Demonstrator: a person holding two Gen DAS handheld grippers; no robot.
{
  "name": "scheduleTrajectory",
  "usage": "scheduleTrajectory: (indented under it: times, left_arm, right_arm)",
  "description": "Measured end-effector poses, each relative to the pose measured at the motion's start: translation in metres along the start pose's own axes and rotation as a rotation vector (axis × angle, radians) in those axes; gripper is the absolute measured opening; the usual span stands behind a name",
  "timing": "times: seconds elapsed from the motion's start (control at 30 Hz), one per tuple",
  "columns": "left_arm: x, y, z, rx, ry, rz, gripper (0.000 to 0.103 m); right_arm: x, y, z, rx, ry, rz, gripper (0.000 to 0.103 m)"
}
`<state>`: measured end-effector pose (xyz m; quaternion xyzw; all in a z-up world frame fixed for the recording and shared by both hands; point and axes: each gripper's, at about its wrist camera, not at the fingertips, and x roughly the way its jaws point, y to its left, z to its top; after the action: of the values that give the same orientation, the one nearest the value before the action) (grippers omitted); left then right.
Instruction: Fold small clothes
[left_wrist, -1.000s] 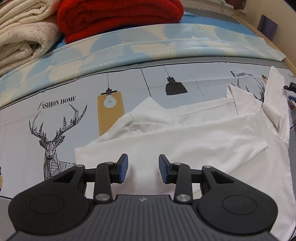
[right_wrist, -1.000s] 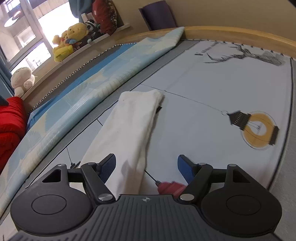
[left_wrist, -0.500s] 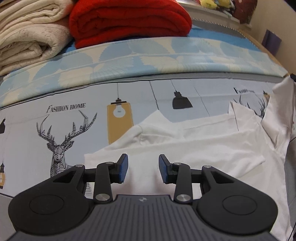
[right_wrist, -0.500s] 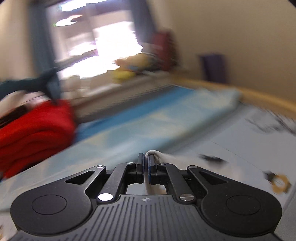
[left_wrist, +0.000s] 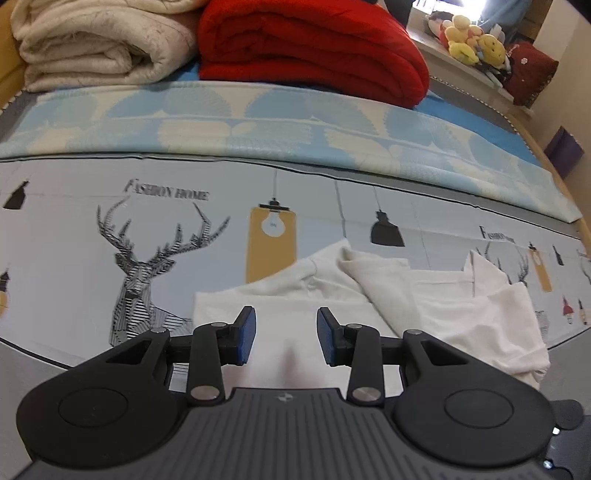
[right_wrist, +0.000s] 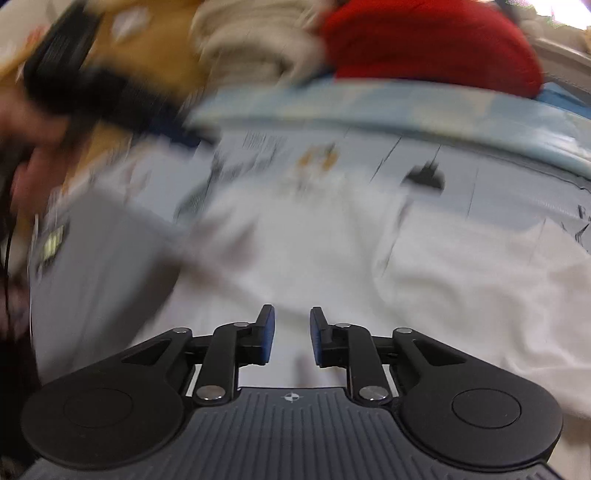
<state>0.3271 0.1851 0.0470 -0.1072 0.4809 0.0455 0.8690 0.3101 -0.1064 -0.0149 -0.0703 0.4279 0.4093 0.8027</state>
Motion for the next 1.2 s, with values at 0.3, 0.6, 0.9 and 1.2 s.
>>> scheduleTrajectory:
  times: [0.3,0.6,0.9,1.2]
  left_arm:
    - [0.033,-0.014,-0.002,-0.132,0.049,-0.079,0.04]
    - [0.065,-0.086,-0.007,-0.044,-0.025,-0.136,0.039]
    - [0.114,-0.144,-0.022,0.1,-0.067,-0.081,0.04]
    - [0.056,-0.089,-0.019,-0.217,-0.033,-0.083,0.005]
  right_arm:
    - [-0.1,-0.046,0.017,0.178,-0.142,-0.249,0.046]
    - [-0.117,-0.14,-0.015,0.545,-0.116,-0.525,0.046]
    - [-0.124,-0.169,-0.026,0.702,-0.12,-0.465,0.046]
    - [-0.134,-0.19,-0.032,0.772,-0.137,-0.497,0.046]
